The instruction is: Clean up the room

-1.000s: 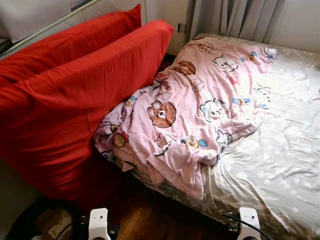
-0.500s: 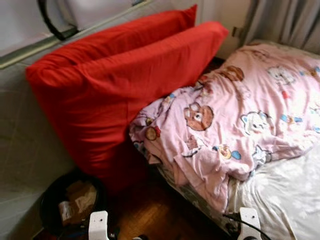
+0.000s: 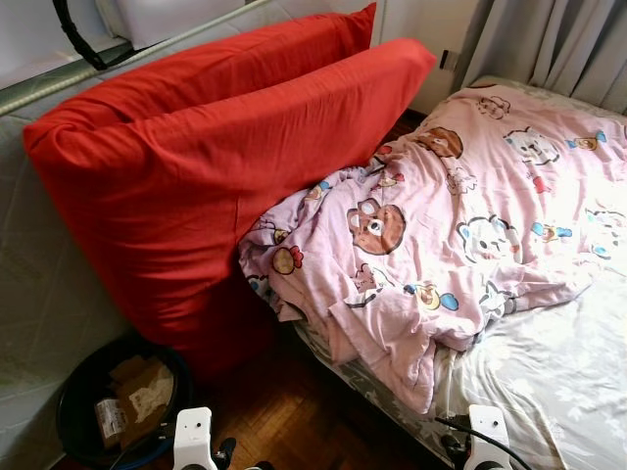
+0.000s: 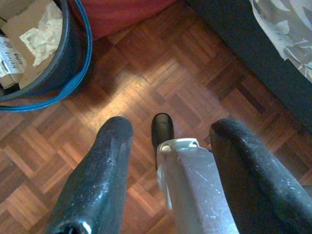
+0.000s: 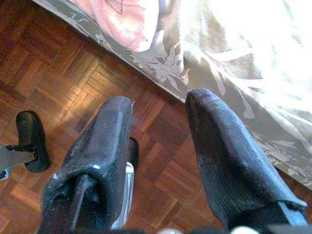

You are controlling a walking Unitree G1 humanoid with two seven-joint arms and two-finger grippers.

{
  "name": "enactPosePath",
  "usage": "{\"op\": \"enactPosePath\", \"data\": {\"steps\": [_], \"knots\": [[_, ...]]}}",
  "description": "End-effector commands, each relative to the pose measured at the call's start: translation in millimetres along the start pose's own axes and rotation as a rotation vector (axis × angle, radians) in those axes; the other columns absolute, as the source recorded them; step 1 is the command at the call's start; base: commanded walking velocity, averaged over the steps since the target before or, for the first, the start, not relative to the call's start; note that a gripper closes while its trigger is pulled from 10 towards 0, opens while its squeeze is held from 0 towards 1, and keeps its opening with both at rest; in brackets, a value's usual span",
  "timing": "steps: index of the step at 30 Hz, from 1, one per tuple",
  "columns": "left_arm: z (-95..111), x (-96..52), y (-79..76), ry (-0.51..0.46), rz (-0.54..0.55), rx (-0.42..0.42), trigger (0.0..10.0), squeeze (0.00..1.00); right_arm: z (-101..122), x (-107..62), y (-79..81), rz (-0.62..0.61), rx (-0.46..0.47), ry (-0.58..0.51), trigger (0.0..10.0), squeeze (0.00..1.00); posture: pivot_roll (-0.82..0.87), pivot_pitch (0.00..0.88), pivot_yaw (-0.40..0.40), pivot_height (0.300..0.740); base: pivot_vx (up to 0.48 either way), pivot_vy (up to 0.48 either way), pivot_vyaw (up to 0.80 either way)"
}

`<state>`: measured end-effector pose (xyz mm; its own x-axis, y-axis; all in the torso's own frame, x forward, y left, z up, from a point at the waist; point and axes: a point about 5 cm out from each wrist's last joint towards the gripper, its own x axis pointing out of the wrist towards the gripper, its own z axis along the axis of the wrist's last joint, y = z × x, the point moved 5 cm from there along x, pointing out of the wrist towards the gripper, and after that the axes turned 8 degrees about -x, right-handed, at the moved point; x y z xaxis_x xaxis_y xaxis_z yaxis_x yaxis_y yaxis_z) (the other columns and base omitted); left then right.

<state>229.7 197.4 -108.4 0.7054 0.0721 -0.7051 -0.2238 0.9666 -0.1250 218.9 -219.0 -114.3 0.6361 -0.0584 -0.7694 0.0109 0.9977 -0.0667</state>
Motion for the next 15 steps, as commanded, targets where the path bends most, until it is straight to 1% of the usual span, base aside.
{"op": "enactPosePath", "data": {"steps": [1, 15], "knots": [[-10.2, -2.4, 3.7, 0.033, 0.012, -0.012, 10.0, 0.0, -9.1, -1.6, -0.3, -0.002, 0.022, 0.028, 10.0, 0.0, -0.02, 0.127, -0.007, 0.74, 0.0, 0.0, 0.0], [-9.5, -2.2, 2.9, 0.029, 0.013, -0.005, 10.0, 0.0, -8.8, -1.6, -0.4, -0.003, 0.022, 0.026, 10.0, 0.0, -0.02, 0.128, -0.007, 0.74, 0.0, 0.0, 0.0]]}}
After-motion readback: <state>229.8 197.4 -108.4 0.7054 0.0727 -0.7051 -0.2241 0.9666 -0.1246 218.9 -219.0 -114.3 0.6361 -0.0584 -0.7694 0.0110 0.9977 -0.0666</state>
